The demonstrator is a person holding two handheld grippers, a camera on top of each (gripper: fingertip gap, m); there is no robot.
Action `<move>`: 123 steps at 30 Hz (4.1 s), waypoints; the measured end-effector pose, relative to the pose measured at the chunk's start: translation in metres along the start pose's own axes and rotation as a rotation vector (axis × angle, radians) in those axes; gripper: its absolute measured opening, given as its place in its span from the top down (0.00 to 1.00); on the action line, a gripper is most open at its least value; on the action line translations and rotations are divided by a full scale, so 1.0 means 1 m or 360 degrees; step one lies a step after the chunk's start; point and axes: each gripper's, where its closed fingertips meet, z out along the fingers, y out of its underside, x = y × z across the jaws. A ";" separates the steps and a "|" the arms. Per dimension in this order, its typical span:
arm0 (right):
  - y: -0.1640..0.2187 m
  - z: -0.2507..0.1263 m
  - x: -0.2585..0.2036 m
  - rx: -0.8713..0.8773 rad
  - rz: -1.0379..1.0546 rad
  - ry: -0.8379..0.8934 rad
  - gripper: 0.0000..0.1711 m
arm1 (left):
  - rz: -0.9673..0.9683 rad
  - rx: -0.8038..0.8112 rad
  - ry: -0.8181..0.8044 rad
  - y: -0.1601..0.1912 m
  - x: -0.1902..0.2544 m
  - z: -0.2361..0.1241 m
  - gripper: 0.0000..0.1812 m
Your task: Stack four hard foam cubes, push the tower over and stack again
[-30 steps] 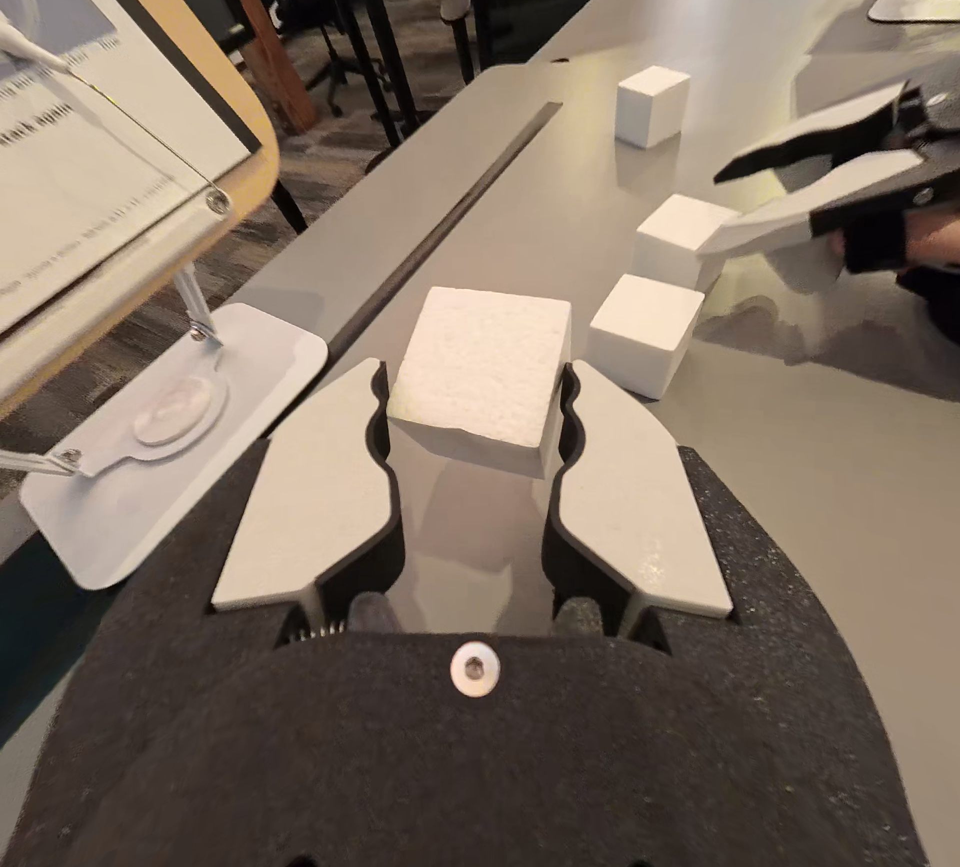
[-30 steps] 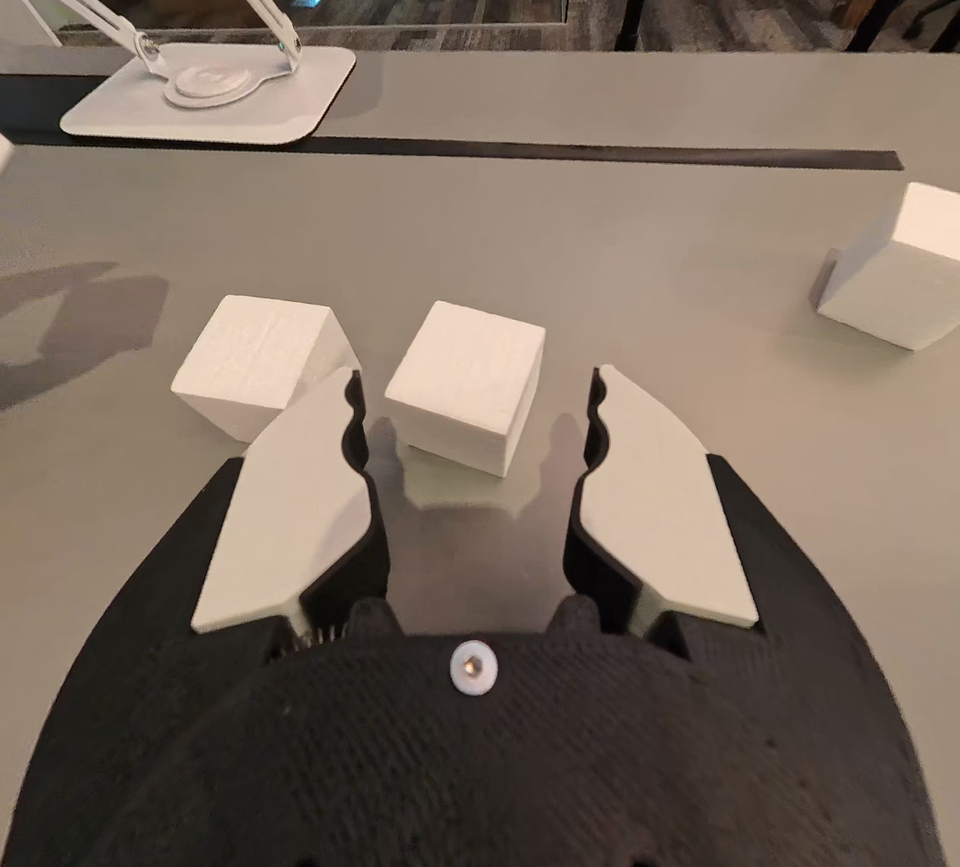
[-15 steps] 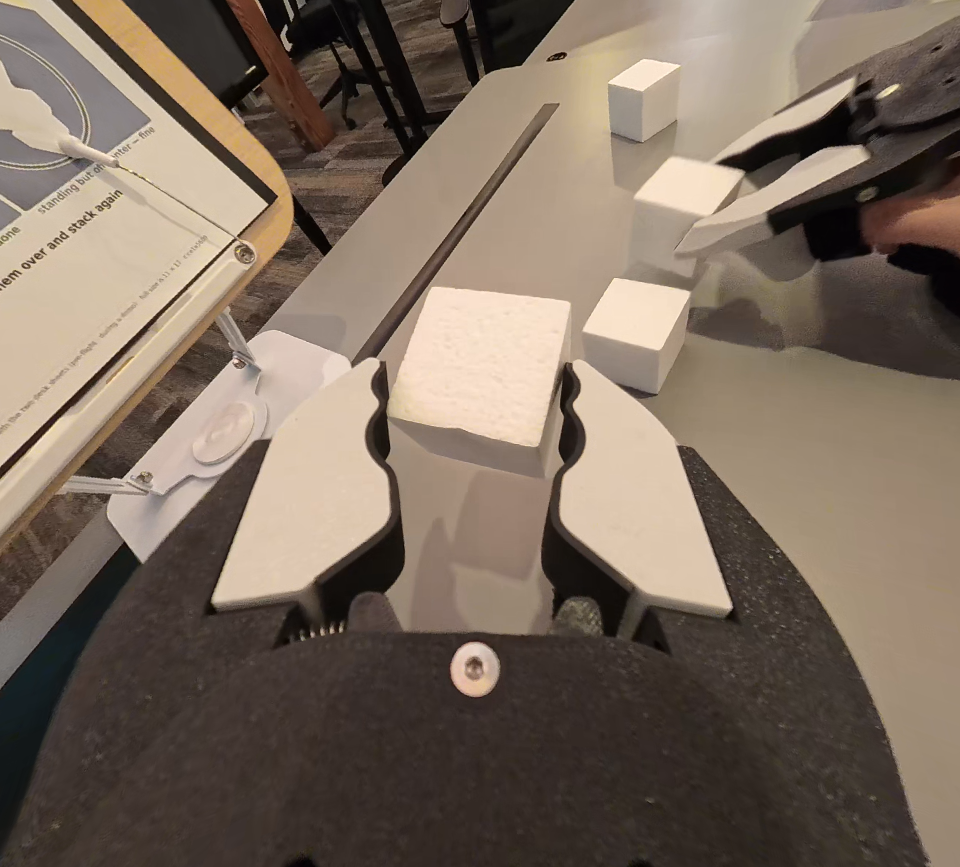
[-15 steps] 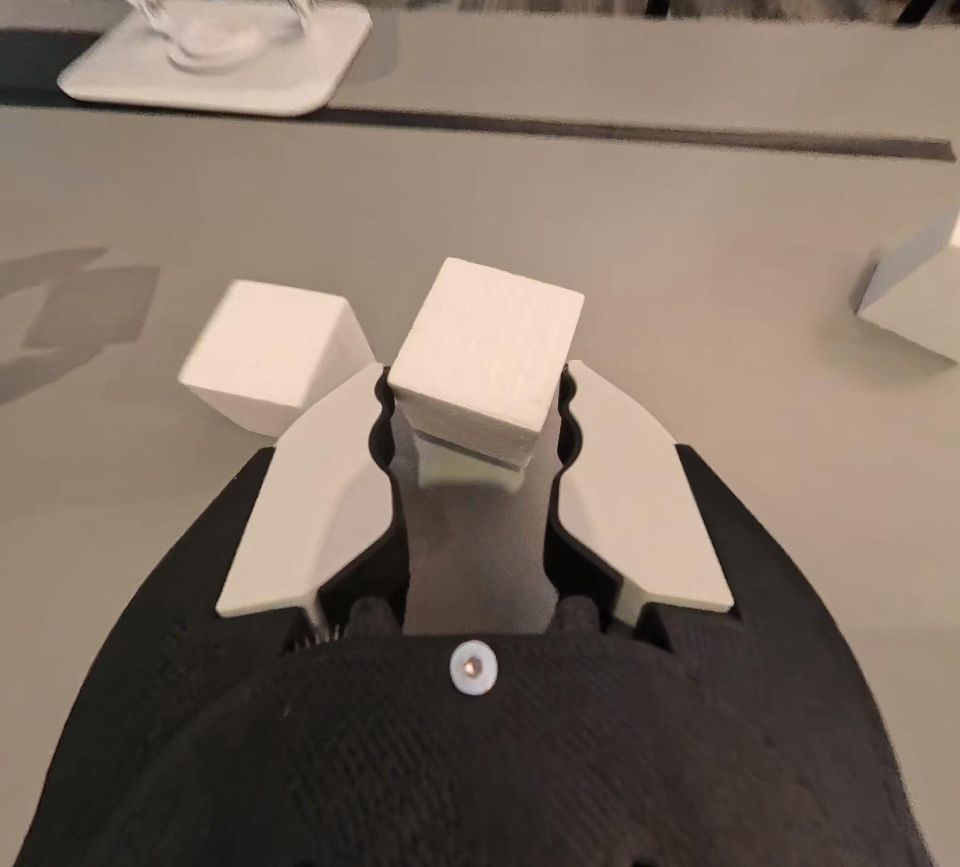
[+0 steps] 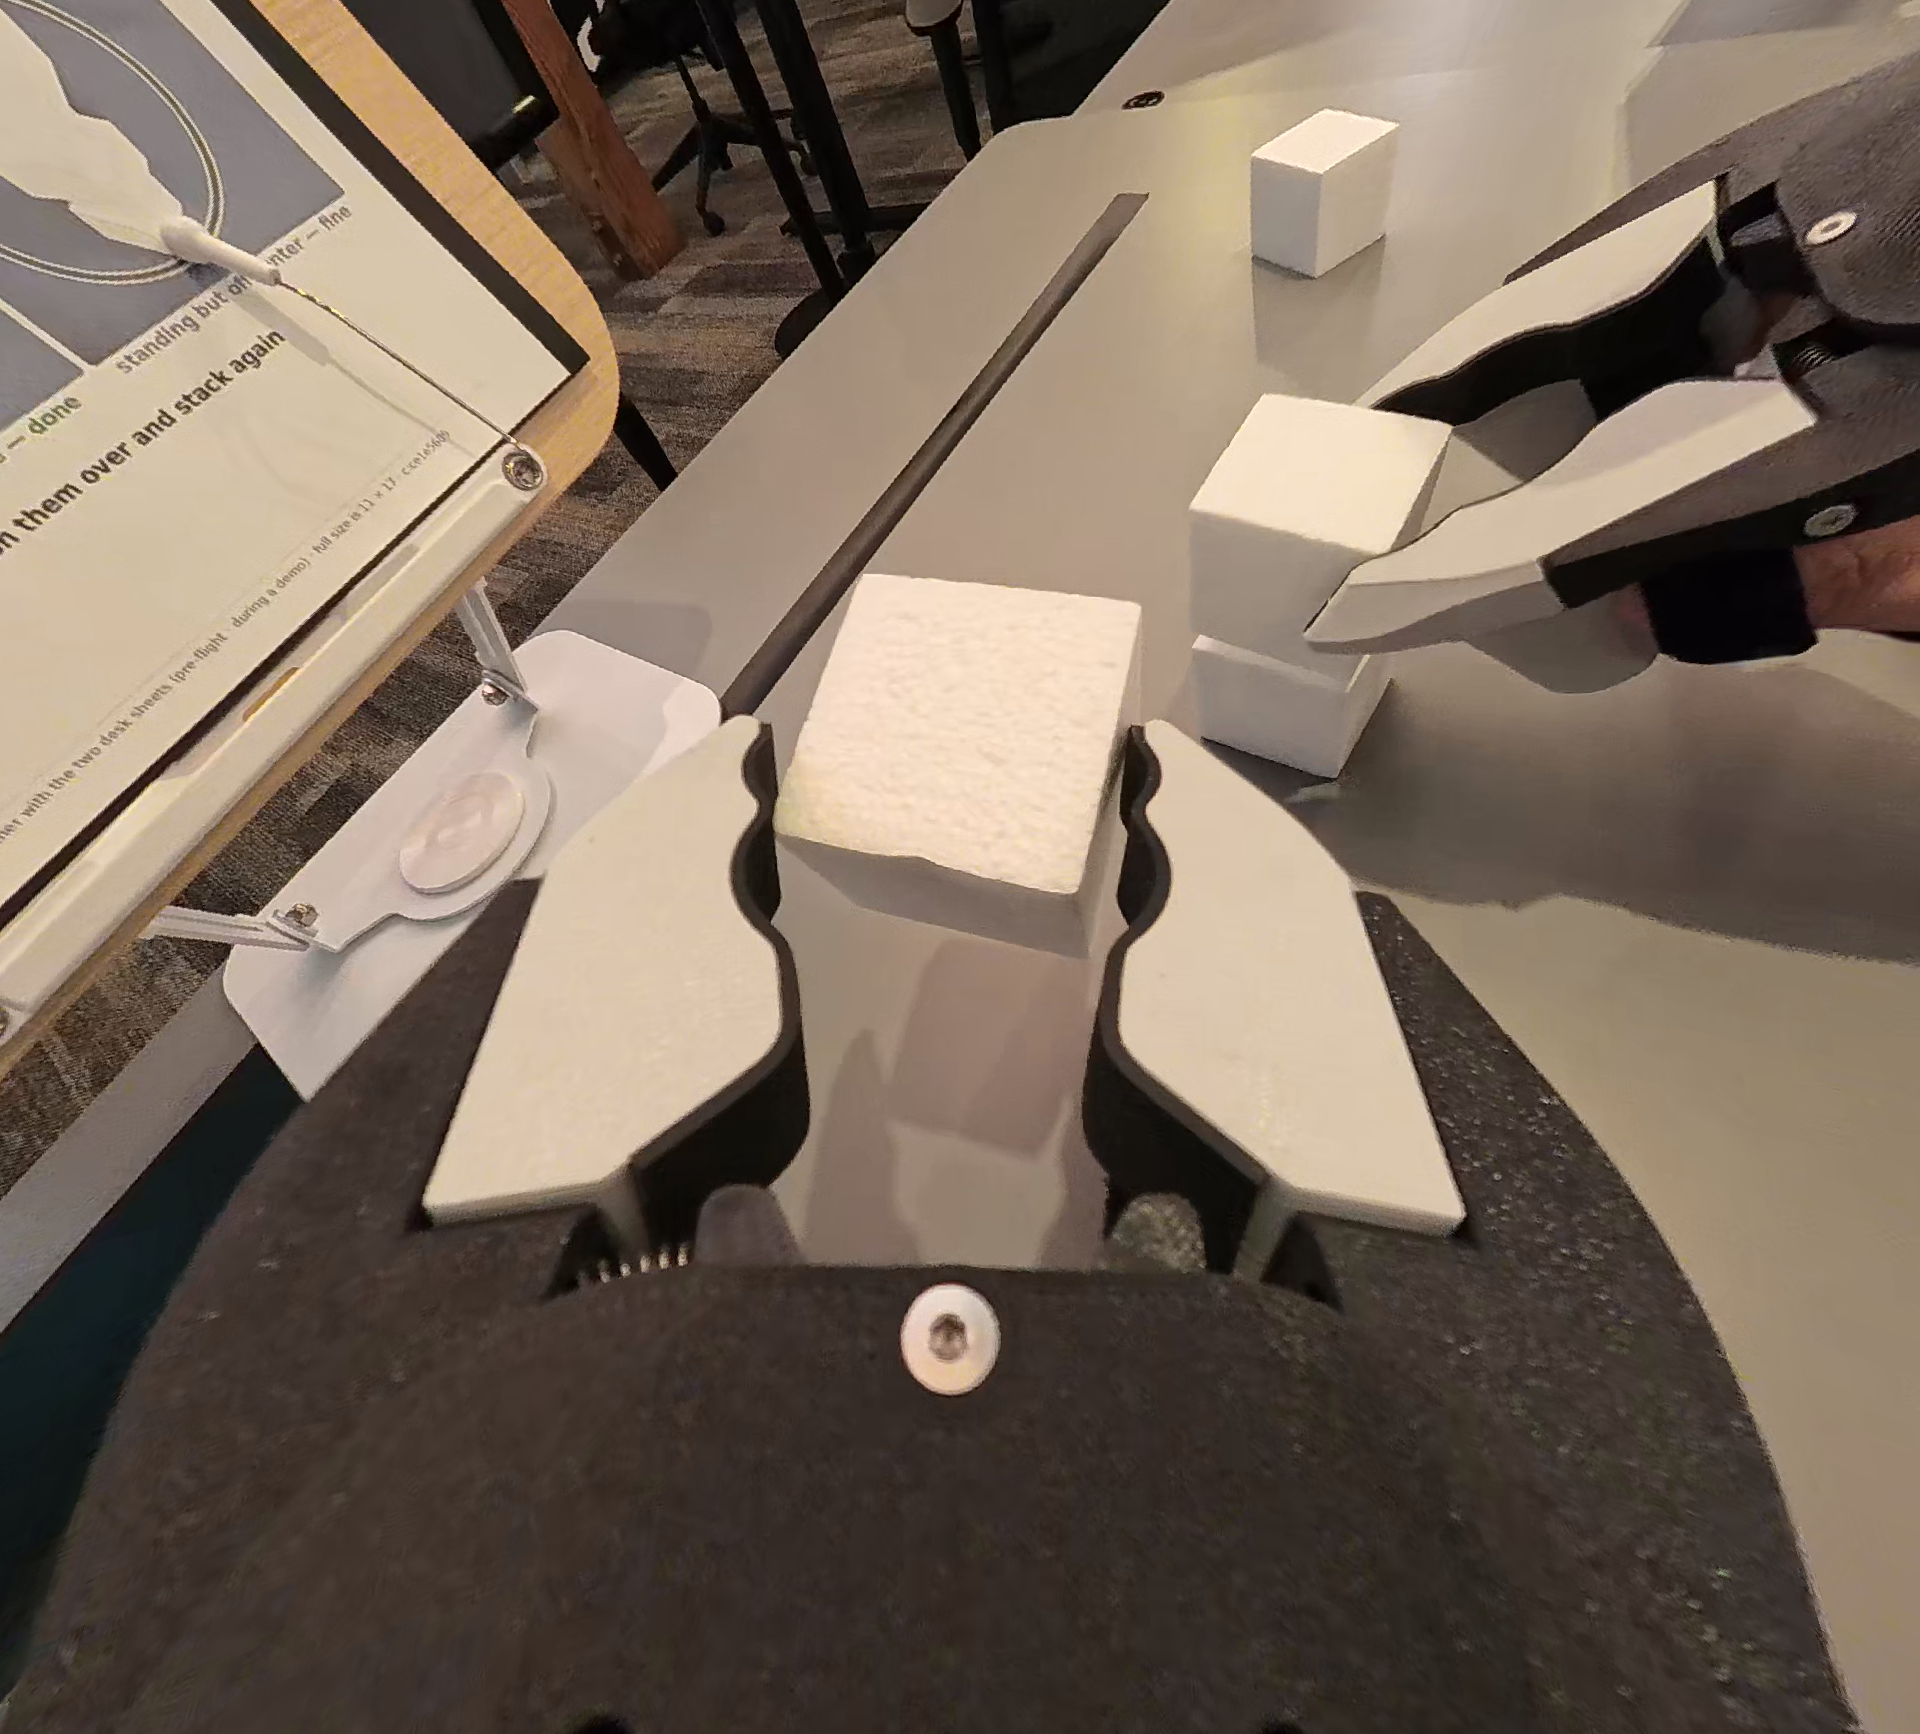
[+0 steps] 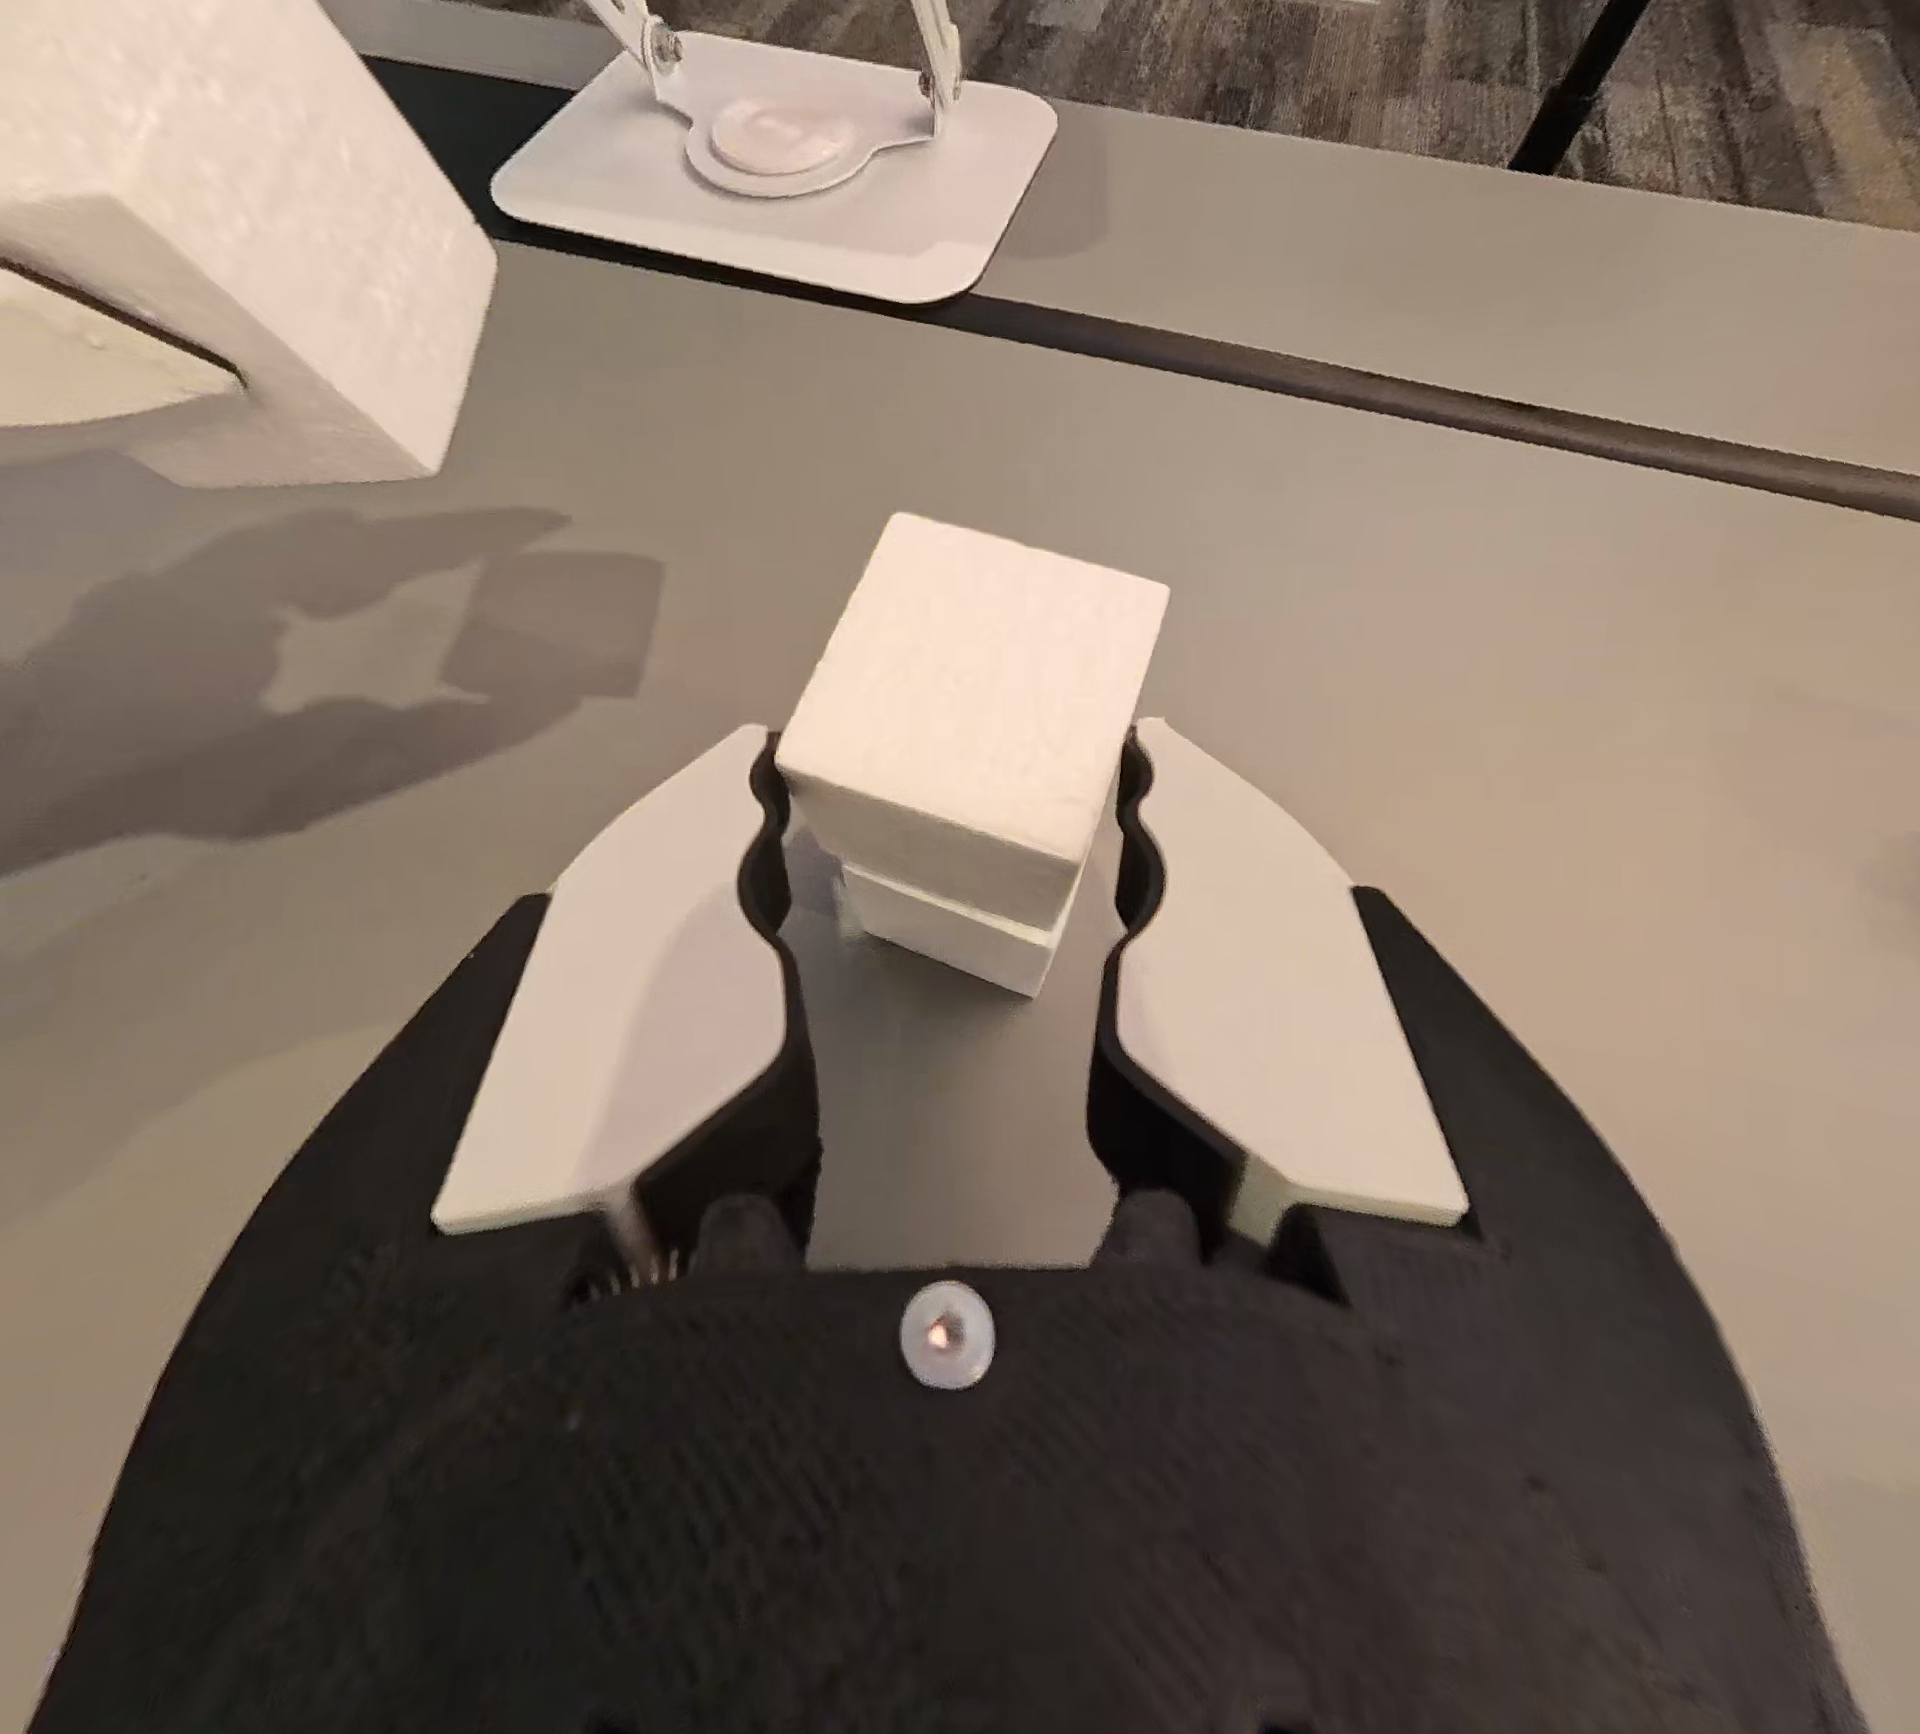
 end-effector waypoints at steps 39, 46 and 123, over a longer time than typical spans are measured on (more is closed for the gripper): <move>0.048 -0.033 0.081 -0.0181 -0.0142 0.0063 0.49 | 0.0112 -0.0109 0.0498 -0.053 0.082 0.084 0.65; 0.052 -0.031 0.085 -0.0186 -0.0092 0.0040 0.49 | 0.0159 -0.0136 0.0484 -0.046 0.084 0.089 0.61; -0.074 -0.042 0.000 -0.0258 -0.0021 0.0207 0.60 | -0.0016 -0.0147 -0.0225 -0.049 -0.046 -0.013 0.59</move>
